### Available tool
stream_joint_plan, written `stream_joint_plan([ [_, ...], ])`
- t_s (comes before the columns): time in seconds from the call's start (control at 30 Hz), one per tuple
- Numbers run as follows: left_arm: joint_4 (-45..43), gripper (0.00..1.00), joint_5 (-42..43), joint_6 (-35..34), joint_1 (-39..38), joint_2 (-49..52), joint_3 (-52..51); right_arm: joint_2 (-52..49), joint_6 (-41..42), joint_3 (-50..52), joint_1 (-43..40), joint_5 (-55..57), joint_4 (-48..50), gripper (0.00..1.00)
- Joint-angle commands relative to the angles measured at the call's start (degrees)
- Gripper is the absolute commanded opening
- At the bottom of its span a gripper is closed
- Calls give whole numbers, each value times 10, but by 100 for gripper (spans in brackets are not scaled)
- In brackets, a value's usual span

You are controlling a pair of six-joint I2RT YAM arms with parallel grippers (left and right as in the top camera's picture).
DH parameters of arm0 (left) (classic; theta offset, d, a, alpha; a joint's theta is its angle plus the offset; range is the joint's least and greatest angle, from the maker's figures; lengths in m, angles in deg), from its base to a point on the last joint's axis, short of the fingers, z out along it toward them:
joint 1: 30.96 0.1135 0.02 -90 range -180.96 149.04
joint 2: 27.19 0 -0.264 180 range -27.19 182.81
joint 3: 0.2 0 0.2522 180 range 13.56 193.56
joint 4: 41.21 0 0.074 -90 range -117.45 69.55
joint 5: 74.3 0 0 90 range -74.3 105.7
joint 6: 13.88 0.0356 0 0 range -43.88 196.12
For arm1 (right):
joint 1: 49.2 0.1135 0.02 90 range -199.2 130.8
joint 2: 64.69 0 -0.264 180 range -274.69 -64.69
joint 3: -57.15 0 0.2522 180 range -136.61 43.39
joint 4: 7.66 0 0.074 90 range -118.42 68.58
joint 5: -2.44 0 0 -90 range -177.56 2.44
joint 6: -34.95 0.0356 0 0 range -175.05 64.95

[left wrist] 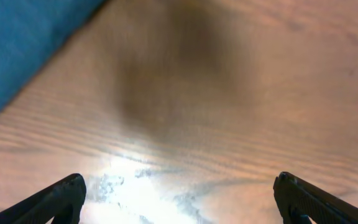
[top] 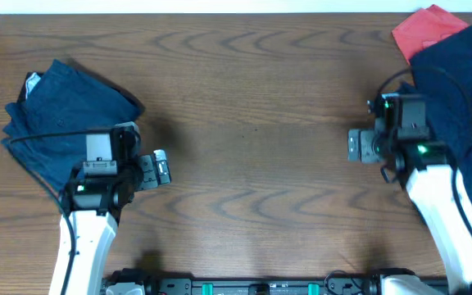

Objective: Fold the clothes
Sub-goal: 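Reach the right gripper to the navy shorts on the right pile and grasp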

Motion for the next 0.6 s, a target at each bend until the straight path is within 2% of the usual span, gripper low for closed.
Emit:
stream_joint_plan([
  [0.0,5,98,1,-5,2,13,10,-49,17,-12,-20,90,20,99],
  [0.17,4,98,2,-5,2,14,10,-142,23,-12,-71,123,55,98],
  [0.3,4,98,2,-5,2,14,10,-193,30,-12,-109,122,67,81],
  [0.37,4,98,2,-5,2,14,10,-210,30,-12,-123,122,70,61],
  [0.4,4,98,2,-5,2,14,10,-216,33,-12,-128,122,70,45],
  [0.47,4,98,2,-5,2,14,10,-221,36,-12,-136,118,68,7],
  [0.5,4,98,2,-5,2,14,10,-221,38,-12,-136,116,66,1],
  [0.57,4,98,2,-5,2,14,10,-210,38,-19,-132,95,60,1],
])
